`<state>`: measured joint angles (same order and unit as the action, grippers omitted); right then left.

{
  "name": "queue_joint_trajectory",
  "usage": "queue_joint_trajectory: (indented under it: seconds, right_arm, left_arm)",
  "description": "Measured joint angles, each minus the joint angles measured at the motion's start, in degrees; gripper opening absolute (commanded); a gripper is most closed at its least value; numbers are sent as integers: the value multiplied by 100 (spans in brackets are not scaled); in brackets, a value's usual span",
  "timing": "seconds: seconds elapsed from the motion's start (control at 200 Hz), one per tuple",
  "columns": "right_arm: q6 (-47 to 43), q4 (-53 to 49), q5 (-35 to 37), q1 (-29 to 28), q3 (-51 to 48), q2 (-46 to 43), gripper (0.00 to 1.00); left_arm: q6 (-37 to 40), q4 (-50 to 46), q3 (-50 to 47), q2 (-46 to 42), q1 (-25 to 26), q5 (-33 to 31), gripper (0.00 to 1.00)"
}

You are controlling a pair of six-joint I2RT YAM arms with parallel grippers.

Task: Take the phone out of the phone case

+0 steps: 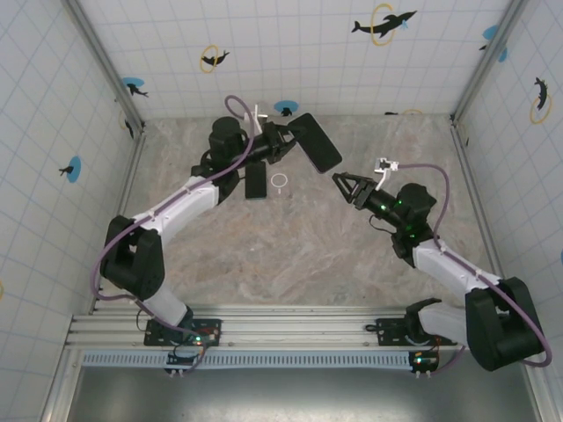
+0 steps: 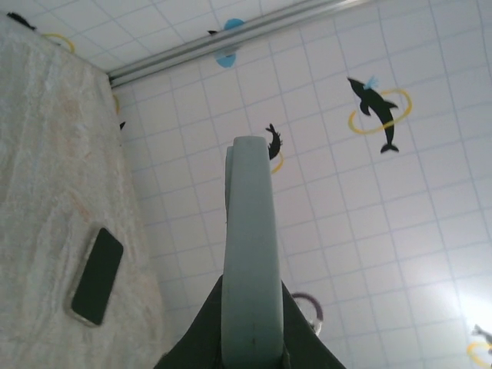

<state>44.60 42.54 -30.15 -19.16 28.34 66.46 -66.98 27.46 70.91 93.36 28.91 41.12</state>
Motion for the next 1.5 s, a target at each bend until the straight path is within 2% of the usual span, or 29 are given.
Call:
queue_joint_trajectory:
  seconds: [0.315, 0.465, 0.631, 0.811, 1.011, 1.186, 1.496]
  right_arm:
    - [-2785, -2339, -1255, 234, 1134, 28, 56]
    - [-4273, -3287, -1692, 195, 1613, 212, 50]
    - [-5416, -3759, -2026, 39, 1672, 330, 43]
    - [-6129, -3982, -2129, -142, 1808, 538, 37]
    - [-6540, -4046, -2247, -232, 2070, 726, 31]
    - [-6891, -4369, -2277, -382, 2199, 813, 25]
    - [-7108, -4579, -2262, -426, 2337, 938, 18]
  left_arm:
    - [2474, -177, 284, -4, -212, 1692, 0]
    - [3300, -282, 284, -39, -251, 2190, 0]
    - [4046, -522, 284, -79, -249, 2579, 0]
    - [5101, -1246, 284, -256, -251, 2658, 0]
    - [5772, -1777, 284, -402, -251, 2682, 0]
    - [6102, -2048, 269, -483, -251, 2618, 0]
    - [6247, -2151, 256, -549, -251, 2618, 0]
